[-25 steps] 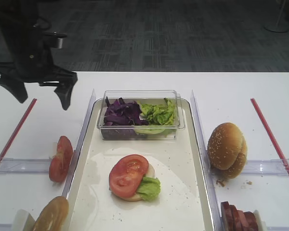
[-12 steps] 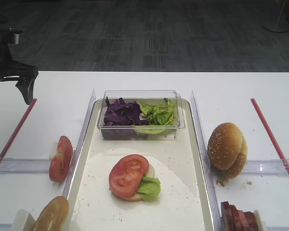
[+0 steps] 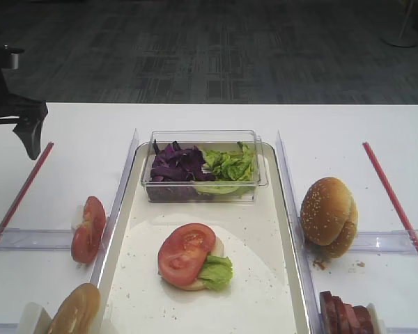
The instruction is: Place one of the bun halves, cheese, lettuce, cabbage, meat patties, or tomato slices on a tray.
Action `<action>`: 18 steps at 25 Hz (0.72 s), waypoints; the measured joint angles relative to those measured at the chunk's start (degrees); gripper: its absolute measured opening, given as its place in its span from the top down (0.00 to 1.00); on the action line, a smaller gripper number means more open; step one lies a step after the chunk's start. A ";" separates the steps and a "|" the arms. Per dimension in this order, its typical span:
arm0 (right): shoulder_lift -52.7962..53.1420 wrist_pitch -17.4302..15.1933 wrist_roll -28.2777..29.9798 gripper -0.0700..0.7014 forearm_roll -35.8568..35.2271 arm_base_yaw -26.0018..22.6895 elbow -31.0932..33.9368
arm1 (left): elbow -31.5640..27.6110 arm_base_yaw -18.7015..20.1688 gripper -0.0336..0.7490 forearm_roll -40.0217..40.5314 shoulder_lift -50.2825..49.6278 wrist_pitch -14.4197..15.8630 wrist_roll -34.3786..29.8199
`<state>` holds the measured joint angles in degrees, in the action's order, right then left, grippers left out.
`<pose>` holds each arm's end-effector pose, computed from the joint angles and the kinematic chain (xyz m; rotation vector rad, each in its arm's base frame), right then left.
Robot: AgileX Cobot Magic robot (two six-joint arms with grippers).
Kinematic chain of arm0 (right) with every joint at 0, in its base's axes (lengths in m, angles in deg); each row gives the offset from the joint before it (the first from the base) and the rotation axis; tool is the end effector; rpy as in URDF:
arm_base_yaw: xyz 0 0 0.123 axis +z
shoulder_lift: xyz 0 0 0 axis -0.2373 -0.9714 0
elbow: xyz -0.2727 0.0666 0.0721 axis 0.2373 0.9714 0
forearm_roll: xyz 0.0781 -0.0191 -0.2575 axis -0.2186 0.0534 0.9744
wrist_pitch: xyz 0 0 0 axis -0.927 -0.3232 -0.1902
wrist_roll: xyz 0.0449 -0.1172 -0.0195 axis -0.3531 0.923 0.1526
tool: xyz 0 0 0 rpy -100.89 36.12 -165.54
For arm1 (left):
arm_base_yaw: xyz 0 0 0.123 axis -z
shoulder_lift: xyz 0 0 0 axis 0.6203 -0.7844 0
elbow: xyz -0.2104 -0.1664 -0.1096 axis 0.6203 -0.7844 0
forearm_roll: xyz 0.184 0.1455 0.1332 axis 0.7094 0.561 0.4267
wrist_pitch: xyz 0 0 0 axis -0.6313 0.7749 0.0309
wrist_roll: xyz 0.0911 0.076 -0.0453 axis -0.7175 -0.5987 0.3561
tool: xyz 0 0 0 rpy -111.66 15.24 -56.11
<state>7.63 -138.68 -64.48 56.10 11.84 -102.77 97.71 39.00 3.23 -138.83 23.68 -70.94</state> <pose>0.0341 0.0021 0.2563 0.0326 2.1157 0.0147 0.4038 0.0061 0.2020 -0.0626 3.0591 0.1264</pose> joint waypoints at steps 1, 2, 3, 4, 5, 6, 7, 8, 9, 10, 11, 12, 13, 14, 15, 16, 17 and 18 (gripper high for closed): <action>0.00 0.00 0.00 0.36 0.00 0.00 0.00 | -1.76 0.00 0.08 0.00 1.21 0.00 0.00; 0.00 0.00 0.00 0.36 0.00 0.00 0.00 | -3.38 0.00 0.08 0.00 2.52 0.00 0.00; 0.00 0.00 0.00 0.36 0.00 0.00 0.00 | -5.51 0.00 0.08 0.00 3.72 0.00 0.00; 0.00 0.00 0.00 0.36 0.00 0.00 0.00 | -7.88 0.00 0.08 0.00 5.34 0.00 0.00; 0.00 0.00 0.00 0.36 0.00 0.00 0.00 | -10.39 0.00 0.08 0.00 7.15 0.00 0.00; 0.00 0.00 0.00 0.36 0.00 0.00 0.00 | -12.61 0.00 0.08 0.00 8.80 0.00 0.00; 0.00 0.00 0.00 0.36 0.00 0.00 0.00 | -15.33 0.00 0.08 0.00 10.92 0.00 0.00; 0.00 0.00 0.00 0.36 0.00 0.00 0.00 | -18.07 0.00 0.08 0.00 13.13 0.00 0.00; 0.00 0.00 0.00 0.36 0.00 0.00 0.00 | -20.32 0.00 0.08 0.00 15.33 0.00 0.00; 0.00 0.00 0.00 0.36 0.00 0.00 0.00 | -23.01 0.00 0.08 0.00 17.15 0.00 0.00; 0.00 0.00 0.00 0.36 0.00 0.00 0.00 | -25.63 0.00 0.08 0.00 19.33 0.00 0.00; 0.00 0.00 0.00 0.36 0.00 0.00 0.00 | -27.76 0.00 0.08 0.00 21.53 0.00 0.00; 0.00 0.00 0.00 0.36 0.00 0.00 0.00 | -30.22 0.00 0.08 0.00 23.40 -0.26 0.00; 0.00 0.00 0.00 0.36 0.00 0.00 0.00 | -32.65 0.00 0.08 0.00 25.70 -0.52 0.00; 0.00 0.00 0.00 0.36 0.00 0.00 0.00 | -34.96 0.00 0.08 0.00 28.01 -0.78 0.00; 0.00 0.00 0.00 0.36 0.00 0.00 0.00 | -36.80 0.00 0.08 0.00 30.40 -1.33 0.00; 0.00 0.00 0.00 0.36 0.00 0.00 0.00 | -38.88 0.00 0.08 0.00 32.37 -1.82 0.00; 0.00 0.00 0.00 0.36 0.00 0.00 0.00 | -40.78 -0.07 0.08 -0.28 34.74 -2.26 0.00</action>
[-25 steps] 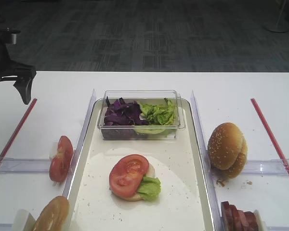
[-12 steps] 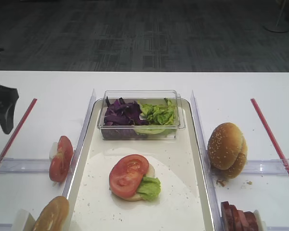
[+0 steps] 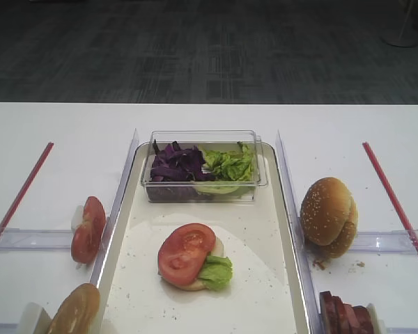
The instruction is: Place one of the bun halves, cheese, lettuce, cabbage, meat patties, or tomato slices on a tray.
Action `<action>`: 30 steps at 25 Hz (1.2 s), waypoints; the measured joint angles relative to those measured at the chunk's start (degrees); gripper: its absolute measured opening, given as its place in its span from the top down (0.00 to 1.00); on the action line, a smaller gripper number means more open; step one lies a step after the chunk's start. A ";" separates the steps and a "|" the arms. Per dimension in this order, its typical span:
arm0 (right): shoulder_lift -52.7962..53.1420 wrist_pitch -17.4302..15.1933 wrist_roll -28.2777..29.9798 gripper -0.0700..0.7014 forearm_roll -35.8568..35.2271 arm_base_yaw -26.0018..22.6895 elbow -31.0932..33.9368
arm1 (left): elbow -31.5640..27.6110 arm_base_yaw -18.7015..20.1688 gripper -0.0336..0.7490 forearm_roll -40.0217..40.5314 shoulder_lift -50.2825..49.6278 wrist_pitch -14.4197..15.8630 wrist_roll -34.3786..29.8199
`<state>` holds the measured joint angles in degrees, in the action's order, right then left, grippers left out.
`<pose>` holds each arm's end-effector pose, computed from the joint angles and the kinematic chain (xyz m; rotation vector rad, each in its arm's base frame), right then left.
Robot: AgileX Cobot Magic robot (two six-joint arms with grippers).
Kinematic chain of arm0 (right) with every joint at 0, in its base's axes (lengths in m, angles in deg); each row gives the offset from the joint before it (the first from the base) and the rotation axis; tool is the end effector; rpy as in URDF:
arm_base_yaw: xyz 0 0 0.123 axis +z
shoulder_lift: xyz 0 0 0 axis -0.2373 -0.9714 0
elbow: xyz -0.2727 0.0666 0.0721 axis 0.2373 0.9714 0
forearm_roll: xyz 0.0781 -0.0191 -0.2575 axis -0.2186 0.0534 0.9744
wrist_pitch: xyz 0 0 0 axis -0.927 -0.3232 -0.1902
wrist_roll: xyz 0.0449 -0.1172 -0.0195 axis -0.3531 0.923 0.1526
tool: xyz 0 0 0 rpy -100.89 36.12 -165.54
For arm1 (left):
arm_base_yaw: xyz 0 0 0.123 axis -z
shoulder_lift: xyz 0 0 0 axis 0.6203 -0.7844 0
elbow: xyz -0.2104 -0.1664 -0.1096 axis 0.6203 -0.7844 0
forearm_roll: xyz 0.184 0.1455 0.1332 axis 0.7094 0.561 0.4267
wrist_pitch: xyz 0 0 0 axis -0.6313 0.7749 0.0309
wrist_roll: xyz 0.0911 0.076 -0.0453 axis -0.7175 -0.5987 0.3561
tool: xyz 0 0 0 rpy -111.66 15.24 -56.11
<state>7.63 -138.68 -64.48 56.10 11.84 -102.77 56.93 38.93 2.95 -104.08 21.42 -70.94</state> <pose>0.0341 0.0021 0.2563 0.0326 2.1157 0.0147 0.2175 0.0078 0.2019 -0.0592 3.1254 0.1232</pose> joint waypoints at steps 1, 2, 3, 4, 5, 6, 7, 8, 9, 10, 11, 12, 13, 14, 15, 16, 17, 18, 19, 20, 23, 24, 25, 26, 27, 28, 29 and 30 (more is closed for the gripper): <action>0.00 0.00 0.00 0.36 0.00 0.00 0.00 | -1.53 -0.05 0.08 -0.35 2.40 -0.22 0.00; 0.00 0.00 0.00 0.36 0.00 0.00 0.00 | -3.24 -0.14 0.08 -0.93 4.40 -0.46 0.00; 0.00 0.00 0.00 0.36 0.00 0.00 0.00 | -4.90 -0.14 0.08 -1.18 6.80 -0.74 0.00; 0.00 0.00 0.00 0.36 0.00 0.00 0.00 | -6.52 -0.14 0.08 -1.20 9.21 -1.02 0.00; 0.00 0.00 0.00 0.36 0.00 0.00 0.00 | -7.80 -0.14 0.08 -1.29 11.58 -1.02 0.00; 0.00 0.00 0.00 0.36 0.00 0.00 0.00 | -9.24 -0.14 0.08 -1.54 13.55 -1.02 0.00; 0.00 0.00 0.00 0.36 0.00 0.00 0.00 | -10.62 -0.14 0.08 -1.96 15.91 -1.11 0.00; 0.00 0.00 0.00 0.36 0.00 0.00 0.00 | -11.69 -0.14 0.08 -2.20 18.25 -1.11 0.00; 0.00 0.00 0.00 0.36 0.00 0.00 0.00 | -12.77 -0.14 0.08 -2.30 20.21 -1.11 0.00; 0.00 0.00 0.00 0.36 0.00 0.00 0.00 | -13.68 -0.14 0.08 -2.30 22.55 -1.11 0.00; 0.00 0.00 0.00 0.36 0.00 0.00 0.00 | -14.55 -0.18 0.08 -2.30 24.97 -1.26 0.00; 0.00 0.00 0.00 0.36 0.00 0.00 0.00 | -15.29 -0.27 0.08 -2.30 27.41 -1.40 0.00; 0.00 0.00 0.00 0.36 0.00 0.00 0.00 | -16.22 -0.27 0.08 -2.30 29.46 -1.51 0.00; 0.00 0.00 0.00 0.36 0.00 0.00 0.00 | -17.18 -0.27 0.08 -2.30 31.91 -1.81 0.00; 0.00 0.00 0.00 0.36 0.00 0.00 0.00 | -17.91 -0.27 0.08 -2.30 34.34 -1.93 0.00; 0.00 0.00 0.00 0.36 0.00 0.00 0.00 | -18.32 -0.27 0.08 -2.30 36.68 -1.93 0.00; 0.00 0.00 0.00 0.36 0.00 0.00 0.00 | -18.46 -0.27 0.08 -2.30 38.62 -1.93 -0.04; 0.00 0.00 0.00 0.36 0.00 0.00 0.00 | -18.55 -0.27 0.08 -2.16 41.00 -1.93 -0.18; 0.00 0.00 0.00 0.36 0.00 0.00 0.00 | -18.60 -0.27 0.08 -1.78 43.37 -1.93 -0.29; 0.00 0.00 0.00 0.36 0.00 0.00 0.00 | -18.60 -0.27 0.08 -1.41 45.36 -1.93 -0.29; 0.00 0.00 0.00 0.36 0.00 0.00 0.00 | -18.60 -0.27 0.08 -0.78 52.04 -1.62 -0.29; 0.00 0.00 0.00 0.36 0.00 0.00 0.00 | -18.60 -0.27 0.08 -0.78 53.81 -1.49 -0.29; 0.00 0.00 0.00 0.36 0.00 0.00 0.00 | -18.60 -0.27 0.08 -0.78 55.89 -1.36 -0.29; 0.00 0.00 0.00 0.36 0.00 0.00 0.00 | -18.60 -0.27 0.08 -0.73 57.94 -1.23 -0.29; 0.00 0.00 0.00 0.36 0.00 0.00 0.00 | -18.60 -0.27 0.08 -0.64 59.65 -1.11 -0.29; 0.00 0.00 0.00 0.36 0.00 0.00 0.00 | -18.70 -0.27 0.08 -0.64 61.55 -0.98 -0.33; 0.00 0.00 0.00 0.36 0.00 0.00 0.00 | -18.69 -0.27 0.08 -0.64 63.37 -0.98 -0.43; 0.00 0.00 0.00 0.36 0.00 0.00 0.00 | -18.69 -0.27 0.08 -0.64 65.07 -0.87 -0.43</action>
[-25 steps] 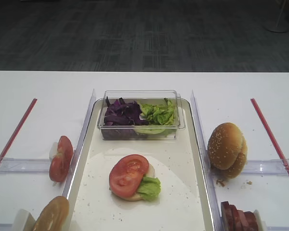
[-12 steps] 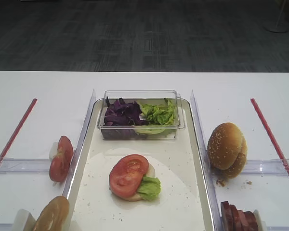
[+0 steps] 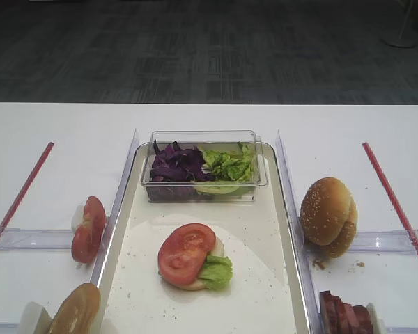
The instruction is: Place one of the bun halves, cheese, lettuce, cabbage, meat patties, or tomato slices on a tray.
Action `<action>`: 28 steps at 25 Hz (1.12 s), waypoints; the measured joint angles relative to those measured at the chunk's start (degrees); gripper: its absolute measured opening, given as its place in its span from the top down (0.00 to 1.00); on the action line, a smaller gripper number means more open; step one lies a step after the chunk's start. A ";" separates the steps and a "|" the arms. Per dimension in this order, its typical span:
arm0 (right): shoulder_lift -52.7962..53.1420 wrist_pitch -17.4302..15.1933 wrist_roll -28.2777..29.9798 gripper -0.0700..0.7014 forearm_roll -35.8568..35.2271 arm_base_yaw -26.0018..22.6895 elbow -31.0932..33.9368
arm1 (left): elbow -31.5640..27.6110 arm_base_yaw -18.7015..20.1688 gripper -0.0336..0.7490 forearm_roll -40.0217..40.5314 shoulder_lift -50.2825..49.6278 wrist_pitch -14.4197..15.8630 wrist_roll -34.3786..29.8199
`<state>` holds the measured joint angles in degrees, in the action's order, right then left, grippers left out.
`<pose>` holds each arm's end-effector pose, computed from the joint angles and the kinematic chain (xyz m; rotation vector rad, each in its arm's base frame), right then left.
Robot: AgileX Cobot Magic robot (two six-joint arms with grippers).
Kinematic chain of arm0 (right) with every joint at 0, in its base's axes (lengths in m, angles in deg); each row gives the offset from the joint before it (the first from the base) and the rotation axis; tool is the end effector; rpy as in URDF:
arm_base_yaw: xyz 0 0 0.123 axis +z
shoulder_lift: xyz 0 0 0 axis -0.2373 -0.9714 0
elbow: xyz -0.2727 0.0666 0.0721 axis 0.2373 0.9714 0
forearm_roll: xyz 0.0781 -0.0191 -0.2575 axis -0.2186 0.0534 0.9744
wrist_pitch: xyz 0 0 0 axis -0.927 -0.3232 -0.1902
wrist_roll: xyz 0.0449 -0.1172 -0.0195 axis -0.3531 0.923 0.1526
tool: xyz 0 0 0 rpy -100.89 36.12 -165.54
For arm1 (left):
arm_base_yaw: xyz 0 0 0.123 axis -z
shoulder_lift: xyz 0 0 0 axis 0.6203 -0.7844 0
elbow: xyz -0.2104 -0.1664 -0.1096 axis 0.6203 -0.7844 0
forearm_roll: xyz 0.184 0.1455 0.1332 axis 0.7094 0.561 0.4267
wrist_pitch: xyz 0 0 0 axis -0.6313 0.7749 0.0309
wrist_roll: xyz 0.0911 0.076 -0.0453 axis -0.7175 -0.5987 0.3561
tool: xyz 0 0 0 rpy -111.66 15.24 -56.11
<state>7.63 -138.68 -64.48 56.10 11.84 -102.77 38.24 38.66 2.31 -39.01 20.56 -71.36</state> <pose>0.0341 0.0021 0.2563 0.0326 2.1157 0.0147 0.0528 0.0083 0.2516 -0.0789 2.3036 0.0536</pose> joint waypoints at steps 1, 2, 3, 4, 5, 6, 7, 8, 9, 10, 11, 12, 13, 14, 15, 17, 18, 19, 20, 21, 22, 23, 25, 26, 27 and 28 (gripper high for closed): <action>0.00 0.00 0.00 0.36 0.00 0.00 0.00 | 0.00 0.00 0.08 0.00 1.35 0.09 0.00; 0.00 0.00 0.00 0.36 0.00 0.00 0.00 | -0.04 0.00 0.08 0.00 2.93 0.09 0.00; 0.00 0.00 0.00 0.36 0.00 0.00 0.00 | -0.04 0.00 0.08 0.04 4.37 0.12 0.00; 0.00 0.00 0.00 0.36 0.00 0.00 0.00 | -0.04 0.00 0.08 0.04 5.51 0.23 0.00; 0.00 0.00 0.00 0.36 0.00 0.00 0.00 | -0.04 0.00 0.08 0.04 6.88 0.23 0.00; 0.00 0.00 0.00 0.36 0.00 0.00 0.00 | -0.04 0.00 0.08 0.04 8.18 0.34 0.00; 0.00 0.00 0.00 0.36 0.00 0.00 0.00 | -0.04 0.00 0.08 0.04 9.21 0.46 0.00; 0.00 0.00 0.00 0.36 0.00 0.00 0.00 | -0.04 0.00 0.08 0.04 9.60 0.56 0.00; 0.00 0.00 0.00 0.36 0.00 0.00 0.00 | -0.04 0.00 0.08 0.13 9.86 0.56 0.00; 0.00 0.00 0.00 0.36 0.00 0.00 0.00 | -0.13 0.00 0.08 0.28 9.97 0.70 0.00; 0.00 0.00 0.00 0.36 0.00 0.00 0.00 | -0.13 0.00 0.08 0.27 9.97 0.70 -0.04; 0.00 0.00 0.00 0.36 0.00 0.00 0.00 | -0.13 0.00 0.08 0.27 9.97 0.82 -0.04; 0.00 0.00 0.00 0.36 0.00 0.00 0.00 | -0.13 0.00 0.08 0.31 9.97 0.82 -0.04; 0.00 0.00 0.00 0.36 0.00 0.00 0.00 | -0.17 0.00 0.08 0.31 9.97 0.82 -0.04; 0.00 0.00 0.00 0.36 0.00 0.00 0.00 | -0.26 0.00 0.08 0.44 9.97 0.82 -0.04; 0.00 0.00 0.00 0.36 0.00 0.00 0.00 | -0.26 0.00 0.08 0.54 9.97 0.82 -0.04; 0.00 0.00 0.00 0.36 0.00 0.00 0.00 | -0.26 0.00 0.08 0.54 9.97 0.82 -0.04; 0.00 0.00 0.00 0.36 0.00 0.00 0.00 | -0.26 0.00 0.08 0.54 9.97 0.82 -0.14; 0.00 0.00 0.00 0.36 0.00 0.00 0.00 | -0.26 0.00 0.08 0.54 9.97 0.82 -0.14; 0.00 0.00 0.00 0.36 0.00 0.00 0.00 | -0.26 0.00 0.08 0.54 9.97 0.90 -0.14; 0.00 0.00 0.00 0.36 0.00 0.00 0.00 | -0.30 0.00 0.08 0.54 9.97 0.90 -0.02; 0.00 0.00 0.00 0.36 0.00 0.00 0.00 | -0.40 0.00 0.08 0.54 9.97 0.90 -0.02; 0.00 0.00 0.00 0.36 0.00 0.00 0.00 | -0.40 0.00 0.08 0.54 9.97 0.90 0.09; 0.00 0.00 0.00 0.36 0.00 0.00 0.00 | -0.40 0.00 0.08 0.54 9.97 0.90 0.09; 0.00 0.00 -0.31 0.36 0.00 0.00 0.00 | -0.40 0.00 0.08 0.54 9.97 0.90 0.09; 0.00 0.00 -0.31 0.36 0.00 0.00 0.00 | -0.40 0.00 0.08 0.54 9.97 0.90 0.09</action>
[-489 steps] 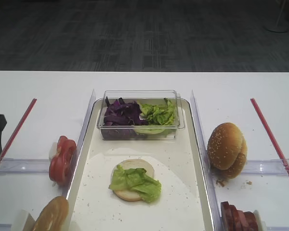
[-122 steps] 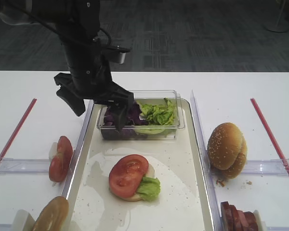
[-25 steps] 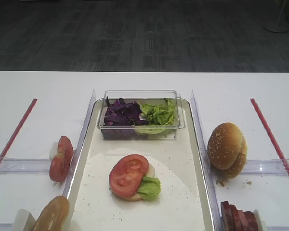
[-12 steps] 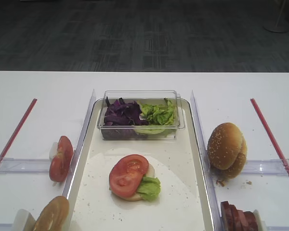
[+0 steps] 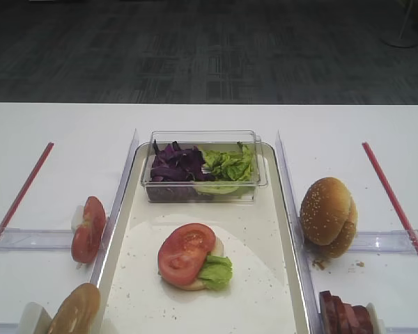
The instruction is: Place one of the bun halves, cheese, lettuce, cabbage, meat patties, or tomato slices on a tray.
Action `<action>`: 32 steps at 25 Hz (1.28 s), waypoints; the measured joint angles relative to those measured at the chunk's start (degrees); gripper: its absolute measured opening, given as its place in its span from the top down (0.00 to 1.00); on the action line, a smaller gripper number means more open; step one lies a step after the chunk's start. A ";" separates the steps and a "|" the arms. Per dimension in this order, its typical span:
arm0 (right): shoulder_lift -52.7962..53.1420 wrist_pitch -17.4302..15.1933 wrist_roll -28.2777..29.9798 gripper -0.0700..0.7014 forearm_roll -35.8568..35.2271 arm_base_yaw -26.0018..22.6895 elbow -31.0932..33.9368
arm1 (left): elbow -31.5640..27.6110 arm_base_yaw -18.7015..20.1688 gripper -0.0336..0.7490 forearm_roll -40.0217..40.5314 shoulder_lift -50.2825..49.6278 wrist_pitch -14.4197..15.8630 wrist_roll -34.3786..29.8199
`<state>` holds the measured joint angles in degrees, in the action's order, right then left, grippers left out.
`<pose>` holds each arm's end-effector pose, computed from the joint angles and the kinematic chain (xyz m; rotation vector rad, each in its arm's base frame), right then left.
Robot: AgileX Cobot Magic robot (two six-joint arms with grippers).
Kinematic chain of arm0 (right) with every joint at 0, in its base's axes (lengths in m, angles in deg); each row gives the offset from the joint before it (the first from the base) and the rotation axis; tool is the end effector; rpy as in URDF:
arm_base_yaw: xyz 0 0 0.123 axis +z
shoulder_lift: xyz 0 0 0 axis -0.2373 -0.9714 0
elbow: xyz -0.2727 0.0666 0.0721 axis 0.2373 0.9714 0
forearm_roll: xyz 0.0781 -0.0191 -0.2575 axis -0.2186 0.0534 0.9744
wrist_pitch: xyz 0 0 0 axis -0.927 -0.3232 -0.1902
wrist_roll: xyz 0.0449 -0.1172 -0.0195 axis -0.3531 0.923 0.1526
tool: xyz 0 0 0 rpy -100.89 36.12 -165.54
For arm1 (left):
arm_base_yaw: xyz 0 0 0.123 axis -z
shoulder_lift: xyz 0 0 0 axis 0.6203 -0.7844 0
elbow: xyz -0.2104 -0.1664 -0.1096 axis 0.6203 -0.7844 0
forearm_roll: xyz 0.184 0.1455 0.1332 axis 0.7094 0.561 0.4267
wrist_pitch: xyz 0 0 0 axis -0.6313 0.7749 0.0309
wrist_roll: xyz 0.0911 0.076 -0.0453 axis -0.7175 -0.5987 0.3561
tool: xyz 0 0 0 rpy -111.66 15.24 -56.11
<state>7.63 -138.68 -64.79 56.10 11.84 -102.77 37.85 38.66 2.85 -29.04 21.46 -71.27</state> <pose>0.0341 0.0021 0.2563 0.0383 2.1156 0.0179 0.0293 0.0096 0.2551 -0.0849 2.1516 0.0555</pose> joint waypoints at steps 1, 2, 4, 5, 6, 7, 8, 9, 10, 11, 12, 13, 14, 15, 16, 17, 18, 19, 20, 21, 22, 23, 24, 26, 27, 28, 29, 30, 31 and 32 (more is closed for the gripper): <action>0.00 0.00 0.31 0.36 0.00 0.00 0.00 | 0.00 0.00 0.08 0.00 0.00 0.00 0.00; 0.00 0.00 0.31 0.36 0.00 0.00 0.00 | 0.00 0.00 0.08 0.00 0.00 0.00 0.00; 0.00 0.00 0.00 0.36 0.00 0.00 0.00 | 0.00 0.00 0.08 0.00 0.00 0.00 0.00; 0.00 0.00 0.00 0.36 0.00 0.00 0.00 | 0.00 0.00 0.08 0.00 0.00 0.00 0.00; 0.00 0.00 0.31 0.36 0.00 0.00 0.00 | 0.00 0.00 0.08 0.00 0.00 0.00 0.00; 0.00 0.00 0.31 0.36 0.00 0.00 0.00 | 0.00 0.00 0.08 0.00 0.00 0.00 0.00; 0.00 0.00 0.00 0.36 0.00 0.00 0.00 | 0.00 0.00 0.08 0.00 0.00 0.00 0.00; 0.00 0.00 0.31 0.36 0.00 0.00 0.00 | 0.00 0.00 0.08 0.00 0.00 0.00 0.00; 0.00 0.00 0.31 0.36 0.00 0.00 0.00 | -0.04 0.00 0.08 0.00 0.00 0.00 0.00; 0.00 0.00 0.31 0.36 0.00 0.00 0.00 | -0.04 0.00 0.08 0.00 0.00 0.00 0.00; 0.00 0.00 0.31 0.36 0.00 0.00 0.00 | -0.04 0.00 0.08 0.00 0.00 0.00 0.00; 0.00 0.00 0.31 0.36 0.00 0.00 0.00 | -0.04 0.00 0.08 0.00 0.00 0.00 0.09; 0.00 0.00 0.00 0.36 0.00 0.00 0.00 | -0.04 0.00 0.08 0.00 0.00 0.00 0.09; 0.00 0.00 0.00 0.36 0.00 0.00 0.00 | -0.04 0.00 0.08 0.00 0.00 0.00 0.09; 0.00 0.00 0.00 0.36 0.00 0.00 0.00 | -0.04 0.00 0.08 0.00 0.00 0.00 0.09; 0.00 0.00 0.31 0.36 0.00 0.00 0.00 | -0.04 0.00 0.08 0.00 0.00 0.00 0.09; 0.00 0.00 0.00 0.36 0.00 0.00 0.00 | -0.04 0.00 0.08 0.00 0.00 0.00 0.09; 0.00 0.00 0.00 0.36 0.00 0.00 0.00 | -0.04 0.00 0.08 0.00 0.00 0.00 0.09; 0.00 0.00 0.31 0.36 0.00 0.00 0.00 | -0.04 0.00 0.08 0.00 0.00 0.00 0.09; 0.00 0.00 0.00 0.36 0.00 0.00 0.00 | -0.04 0.00 0.08 0.00 0.00 0.00 0.09; 0.00 0.00 0.00 0.36 0.00 0.00 0.00 | -0.04 0.00 0.08 0.00 0.00 0.00 0.09; 0.00 0.00 0.31 0.36 0.00 0.00 0.00 | -0.04 0.00 0.08 0.00 0.00 0.00 0.09; 0.00 0.00 0.31 0.36 0.00 0.00 0.00 | -0.04 0.00 0.08 0.00 0.00 0.00 0.09; 0.00 0.00 0.31 0.36 0.00 0.00 0.00 | -0.04 0.00 0.08 0.00 0.00 0.00 0.09; 0.00 0.00 0.31 0.36 0.00 0.00 0.00 | -0.04 0.00 0.08 0.00 0.00 0.00 0.09; 0.00 0.00 0.31 0.36 0.00 0.00 0.00 | -0.04 0.00 0.08 0.00 0.00 0.00 0.09; 0.00 0.00 0.31 0.36 0.00 0.00 0.00 | -0.04 0.00 0.08 0.00 0.00 0.00 0.09; 0.00 0.00 0.31 0.36 0.00 0.00 0.00 | -0.04 0.00 0.08 0.00 0.00 0.00 0.09; 0.00 0.00 0.31 0.36 0.00 0.00 0.00 | -0.04 0.00 0.08 0.00 0.00 0.00 0.09; 0.00 0.00 0.31 0.36 0.00 0.00 0.00 | -0.04 0.00 0.08 0.00 0.00 0.00 0.09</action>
<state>7.63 -138.68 -64.48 56.10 11.84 -102.77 37.81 38.66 2.85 -29.04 21.46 -71.18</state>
